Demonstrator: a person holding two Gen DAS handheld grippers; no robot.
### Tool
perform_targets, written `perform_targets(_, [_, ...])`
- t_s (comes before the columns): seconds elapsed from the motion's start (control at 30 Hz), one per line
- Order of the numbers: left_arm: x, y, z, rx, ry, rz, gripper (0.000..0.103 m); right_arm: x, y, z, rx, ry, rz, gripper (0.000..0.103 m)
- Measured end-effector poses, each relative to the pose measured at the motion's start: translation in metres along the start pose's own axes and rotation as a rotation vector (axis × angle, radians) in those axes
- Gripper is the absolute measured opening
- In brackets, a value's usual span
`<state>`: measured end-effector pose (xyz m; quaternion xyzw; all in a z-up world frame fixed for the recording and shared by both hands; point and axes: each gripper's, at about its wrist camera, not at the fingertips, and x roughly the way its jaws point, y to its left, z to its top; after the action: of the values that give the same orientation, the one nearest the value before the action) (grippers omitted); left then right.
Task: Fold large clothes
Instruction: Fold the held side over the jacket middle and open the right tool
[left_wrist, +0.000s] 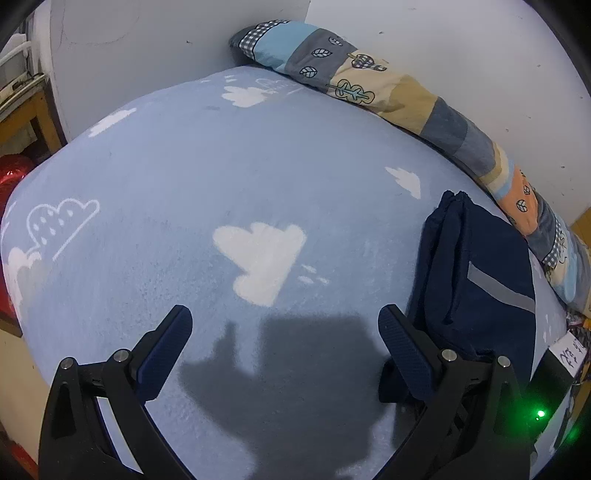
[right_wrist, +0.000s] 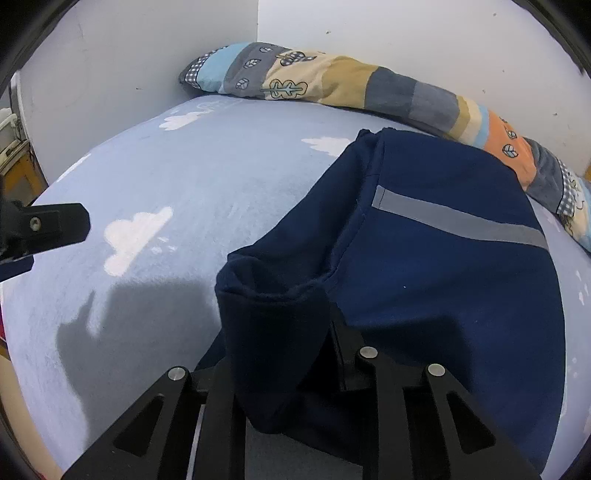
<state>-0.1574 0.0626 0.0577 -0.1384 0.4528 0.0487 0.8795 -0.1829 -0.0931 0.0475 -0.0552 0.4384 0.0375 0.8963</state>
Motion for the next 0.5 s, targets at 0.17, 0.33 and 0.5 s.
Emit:
perform_targets(0.17, [0.001, -0.009, 0.001, 0.011, 0.001, -0.009, 0.102, -0.02, -0.005, -0.007, -0.019, 0.037, 0.147, 0.048])
perform_targets(0.33, [-0.001, -0.022, -0.001, 0.04, -0.005, -0.025, 0.102, -0.051, -0.013, -0.026, -0.081, 0.072, 0.337, 0.052])
perform_targets(0.5, [-0.002, -0.028, -0.003, 0.042, 0.002, -0.052, 0.102, -0.093, -0.095, -0.028, 0.177, 0.039, 0.482, 0.05])
